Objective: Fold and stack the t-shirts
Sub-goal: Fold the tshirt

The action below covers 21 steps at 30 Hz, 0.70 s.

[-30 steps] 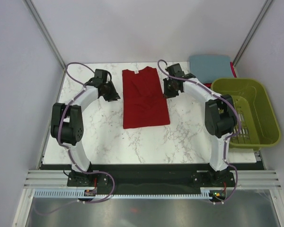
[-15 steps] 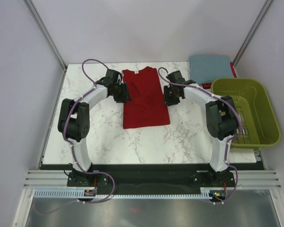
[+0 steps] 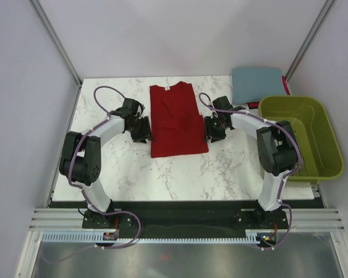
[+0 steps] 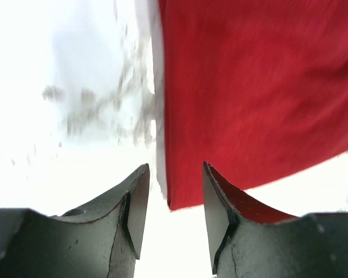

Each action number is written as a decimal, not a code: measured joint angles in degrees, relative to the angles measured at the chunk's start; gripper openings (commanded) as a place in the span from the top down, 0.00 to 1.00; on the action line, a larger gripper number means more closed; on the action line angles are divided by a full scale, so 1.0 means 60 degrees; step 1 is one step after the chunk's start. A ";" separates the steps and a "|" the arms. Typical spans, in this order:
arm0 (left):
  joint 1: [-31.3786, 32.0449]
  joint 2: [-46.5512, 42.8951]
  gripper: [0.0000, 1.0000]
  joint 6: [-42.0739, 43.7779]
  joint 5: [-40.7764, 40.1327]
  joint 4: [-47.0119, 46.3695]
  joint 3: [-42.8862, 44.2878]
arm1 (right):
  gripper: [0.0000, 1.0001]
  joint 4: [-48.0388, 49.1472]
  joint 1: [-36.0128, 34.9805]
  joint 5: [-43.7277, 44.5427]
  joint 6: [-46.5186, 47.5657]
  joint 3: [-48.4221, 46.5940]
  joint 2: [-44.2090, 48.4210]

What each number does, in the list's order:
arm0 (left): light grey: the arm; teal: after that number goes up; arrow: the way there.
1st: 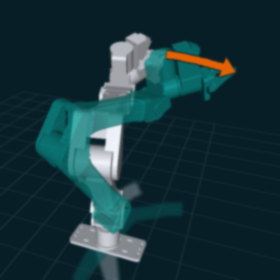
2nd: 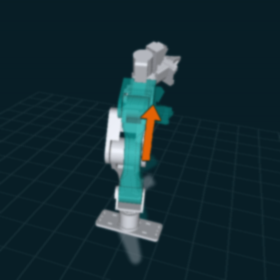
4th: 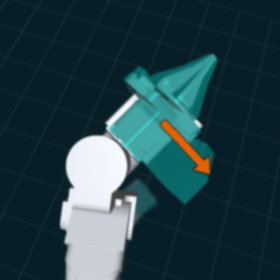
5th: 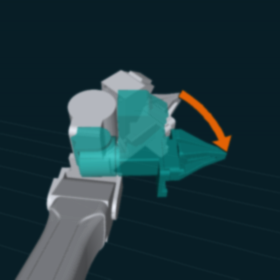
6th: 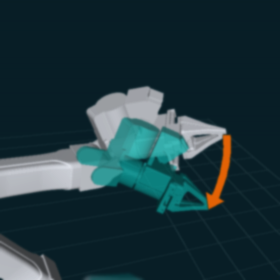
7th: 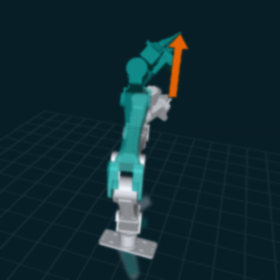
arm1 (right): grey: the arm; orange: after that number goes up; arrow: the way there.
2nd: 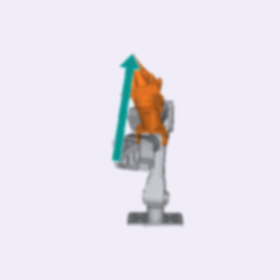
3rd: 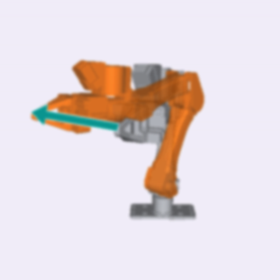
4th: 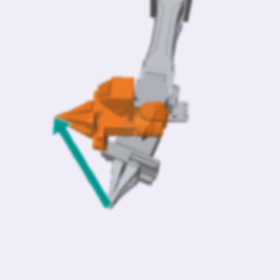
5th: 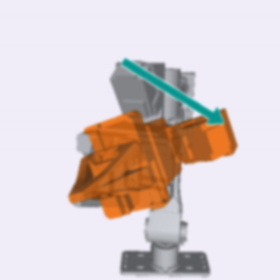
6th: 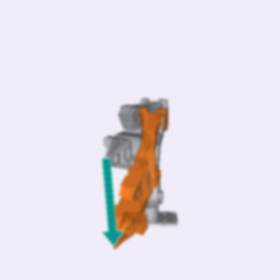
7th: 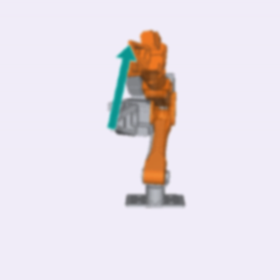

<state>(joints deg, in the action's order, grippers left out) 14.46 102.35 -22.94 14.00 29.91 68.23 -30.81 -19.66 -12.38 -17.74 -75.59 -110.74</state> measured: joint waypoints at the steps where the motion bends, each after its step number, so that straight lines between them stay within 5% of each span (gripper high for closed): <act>1: 0.0004 -0.0273 0.51 -0.0033 0.0004 -0.0018 -0.0346 | 0.50 -0.0004 -0.0004 -0.0117 0.0018 0.0259 0.0149; 11: 0.0095 -0.0998 0.59 -0.0619 0.0874 -0.0965 -0.2535 | 0.54 0.0780 -0.0044 -0.1118 -0.0007 0.2142 0.1290; 13: 0.0186 -0.0994 0.67 -0.0667 0.0947 -0.1155 -0.2579 | 0.60 0.0896 -0.0047 -0.1264 0.0000 0.2262 0.1282; 14: 0.0222 -0.0994 0.80 -0.0674 0.0954 -0.1224 -0.2608 | 0.64 0.0947 -0.0062 -0.1326 0.0000 0.2302 0.1282; 15: 0.0259 -0.0994 0.86 -0.0747 0.0954 -0.1300 -0.2652 | 0.79 0.1009 -0.0062 -0.1388 0.0000 0.2328 0.1282; 17: 0.0306 -0.0994 0.98 -0.0790 0.0951 -0.1402 -0.2754 | 0.94 0.1144 -0.0076 -0.1406 -0.0029 0.2379 0.1282; 21: 0.0368 -0.1104 0.98 -0.0823 0.1005 -0.1625 -0.2976 | 1.00 0.1384 -0.0080 -0.1381 -0.0310 0.2823 0.1504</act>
<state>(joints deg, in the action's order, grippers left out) 16.67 95.72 -27.88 20.03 20.16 50.37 -22.50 -20.14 -20.67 -19.59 -58.65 -101.71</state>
